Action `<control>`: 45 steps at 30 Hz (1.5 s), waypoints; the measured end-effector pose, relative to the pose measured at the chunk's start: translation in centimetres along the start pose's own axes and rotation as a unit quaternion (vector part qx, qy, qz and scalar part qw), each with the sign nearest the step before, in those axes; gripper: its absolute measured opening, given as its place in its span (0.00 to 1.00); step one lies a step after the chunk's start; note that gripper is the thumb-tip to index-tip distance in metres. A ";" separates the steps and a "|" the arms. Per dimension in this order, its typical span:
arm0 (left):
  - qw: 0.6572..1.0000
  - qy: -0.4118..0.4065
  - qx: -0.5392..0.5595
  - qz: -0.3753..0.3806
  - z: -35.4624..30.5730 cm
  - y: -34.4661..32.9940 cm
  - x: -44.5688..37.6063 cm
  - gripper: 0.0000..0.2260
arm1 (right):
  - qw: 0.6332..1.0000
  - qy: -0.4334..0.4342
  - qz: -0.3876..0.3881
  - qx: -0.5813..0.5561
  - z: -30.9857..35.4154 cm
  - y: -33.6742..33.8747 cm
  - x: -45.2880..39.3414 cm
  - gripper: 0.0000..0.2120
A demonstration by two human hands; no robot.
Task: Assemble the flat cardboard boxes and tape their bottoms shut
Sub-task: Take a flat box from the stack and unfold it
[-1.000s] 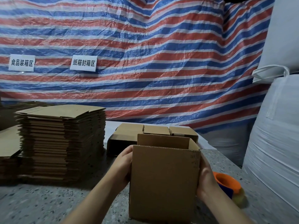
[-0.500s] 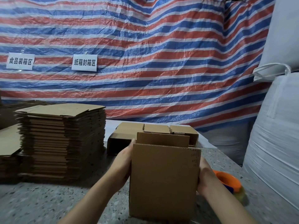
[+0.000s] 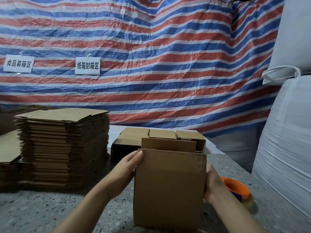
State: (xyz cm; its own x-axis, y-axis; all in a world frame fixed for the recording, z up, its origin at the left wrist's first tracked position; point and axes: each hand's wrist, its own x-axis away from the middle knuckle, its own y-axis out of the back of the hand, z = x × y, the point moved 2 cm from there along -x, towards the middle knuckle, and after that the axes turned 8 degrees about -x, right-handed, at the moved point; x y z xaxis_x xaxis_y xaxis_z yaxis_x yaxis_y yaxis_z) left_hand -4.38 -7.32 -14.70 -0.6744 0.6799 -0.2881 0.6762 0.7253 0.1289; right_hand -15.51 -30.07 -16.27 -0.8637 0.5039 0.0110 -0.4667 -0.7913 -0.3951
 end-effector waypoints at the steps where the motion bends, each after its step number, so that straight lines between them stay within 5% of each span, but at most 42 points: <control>1: 1.000 0.003 0.000 -0.013 -0.1 -0.1 -0.1 0.24 | 1.000 0.002 0.006 0.000 0.0 0.0 0.1 0.22; 5: 0.998 0.025 -0.011 -0.062 0.2 -0.5 -0.4 0.08 | 0.998 -0.004 0.033 -0.045 -0.2 -0.1 0.0 0.24; 8: 0.996 0.029 -0.021 -0.076 0.3 -0.7 -0.5 0.06 | 0.995 -0.001 0.056 -0.083 -0.2 0.5 0.1 0.31; 11: 0.996 0.012 -0.008 -0.088 0.3 -0.7 -0.5 0.03 | 0.994 0.006 0.090 -0.053 0.1 0.7 0.4 0.25; 16: 0.995 -0.030 0.021 -0.094 0.4 -0.6 -0.9 0.21 | 0.990 0.016 0.136 -0.017 0.7 1.1 -0.1 0.26; 20: 0.995 -0.057 -0.026 -0.076 0.2 -0.2 -1.2 0.30 | 0.985 0.072 0.151 0.045 2.0 1.2 -0.6 0.39; 26: 0.987 -0.052 -0.076 -0.131 0.0 0.1 -0.5 0.22 | 0.986 0.093 0.126 0.055 2.1 1.6 -0.6 0.15; 29: 0.981 -0.050 -0.127 -0.135 -0.2 0.0 -0.4 0.11 | 0.988 0.101 0.095 0.065 1.7 1.7 -0.8 0.15; 34: 0.974 -0.057 -0.184 -0.121 -0.9 0.1 -0.2 0.11 | 0.988 0.107 0.080 0.072 1.4 1.3 -0.5 0.14; 37: 0.915 -0.048 -0.384 -0.115 -2.7 0.2 -0.7 0.09 | 0.986 0.113 0.073 0.097 1.5 1.1 -0.4 0.14; 40: 0.770 -0.098 -0.625 -0.088 -5.3 -1.3 -1.4 0.10 | 0.986 0.114 0.065 0.106 1.6 1.1 -0.5 0.08; 45: 0.769 -0.120 -0.623 0.075 -5.2 -5.8 -2.0 0.28 | 0.988 0.106 0.059 0.091 1.7 1.2 -0.7 0.06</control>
State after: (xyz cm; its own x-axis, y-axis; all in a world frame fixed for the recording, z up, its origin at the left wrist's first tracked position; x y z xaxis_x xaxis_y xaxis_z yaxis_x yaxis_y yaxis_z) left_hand -8.51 -12.31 -9.92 -0.4411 0.8348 -0.3294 -0.1692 0.2831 0.9441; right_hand -15.78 -31.94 -15.19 -0.8643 0.4495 -0.2257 -0.4075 -0.8888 -0.2097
